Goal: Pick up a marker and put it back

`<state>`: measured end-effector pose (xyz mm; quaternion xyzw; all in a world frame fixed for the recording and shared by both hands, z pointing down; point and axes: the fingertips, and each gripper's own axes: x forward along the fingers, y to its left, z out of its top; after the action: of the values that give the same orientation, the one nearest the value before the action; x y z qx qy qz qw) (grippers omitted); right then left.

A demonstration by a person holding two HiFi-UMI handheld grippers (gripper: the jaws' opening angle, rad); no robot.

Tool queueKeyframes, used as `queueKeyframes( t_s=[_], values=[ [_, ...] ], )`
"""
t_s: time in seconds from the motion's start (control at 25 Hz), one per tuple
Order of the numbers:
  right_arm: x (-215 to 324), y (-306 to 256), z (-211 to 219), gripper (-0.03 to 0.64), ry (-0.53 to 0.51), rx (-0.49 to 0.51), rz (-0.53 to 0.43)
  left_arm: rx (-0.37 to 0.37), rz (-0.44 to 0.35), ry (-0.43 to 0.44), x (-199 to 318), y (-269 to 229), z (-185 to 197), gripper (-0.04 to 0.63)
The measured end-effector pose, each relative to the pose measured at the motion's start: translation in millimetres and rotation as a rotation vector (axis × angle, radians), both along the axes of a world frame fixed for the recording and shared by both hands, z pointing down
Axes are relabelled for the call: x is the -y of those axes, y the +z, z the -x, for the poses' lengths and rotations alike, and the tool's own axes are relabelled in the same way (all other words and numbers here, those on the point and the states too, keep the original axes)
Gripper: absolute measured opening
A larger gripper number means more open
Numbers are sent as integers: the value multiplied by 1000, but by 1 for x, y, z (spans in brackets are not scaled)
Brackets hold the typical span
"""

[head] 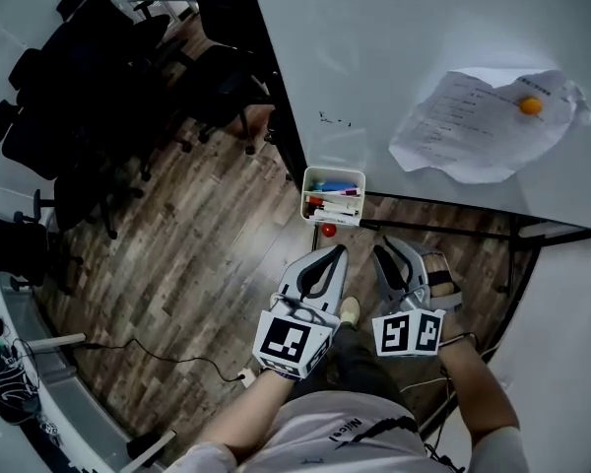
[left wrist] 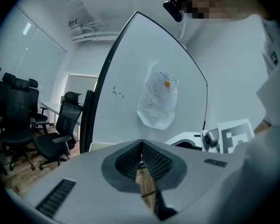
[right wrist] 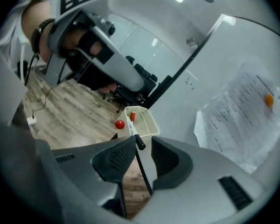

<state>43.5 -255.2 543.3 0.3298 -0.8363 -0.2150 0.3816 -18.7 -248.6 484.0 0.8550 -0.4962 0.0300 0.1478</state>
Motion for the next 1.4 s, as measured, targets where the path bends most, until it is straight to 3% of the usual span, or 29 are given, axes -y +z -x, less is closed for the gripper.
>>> queueKeyframes(
  t_s=[0.16, 0.32, 0.96, 1.08, 1.4],
  values=[
    [9, 24, 2, 112, -55, -176, -94, -25, 25, -15, 9, 19, 6, 12],
    [20, 35, 2, 130, -52, -238, -147, -42, 39, -20, 15, 31, 9, 12],
    [41, 55, 18, 129, -125, -322, -282, -47, 64, -16, 28, 45, 7, 12],
    [42, 58, 20, 103, -137, -349, -310, -45, 66, -19, 29, 48, 8, 12],
    [41, 51, 17, 83, -135, -343, -304, -40, 59, -16, 28, 42, 14, 12]
  ],
)
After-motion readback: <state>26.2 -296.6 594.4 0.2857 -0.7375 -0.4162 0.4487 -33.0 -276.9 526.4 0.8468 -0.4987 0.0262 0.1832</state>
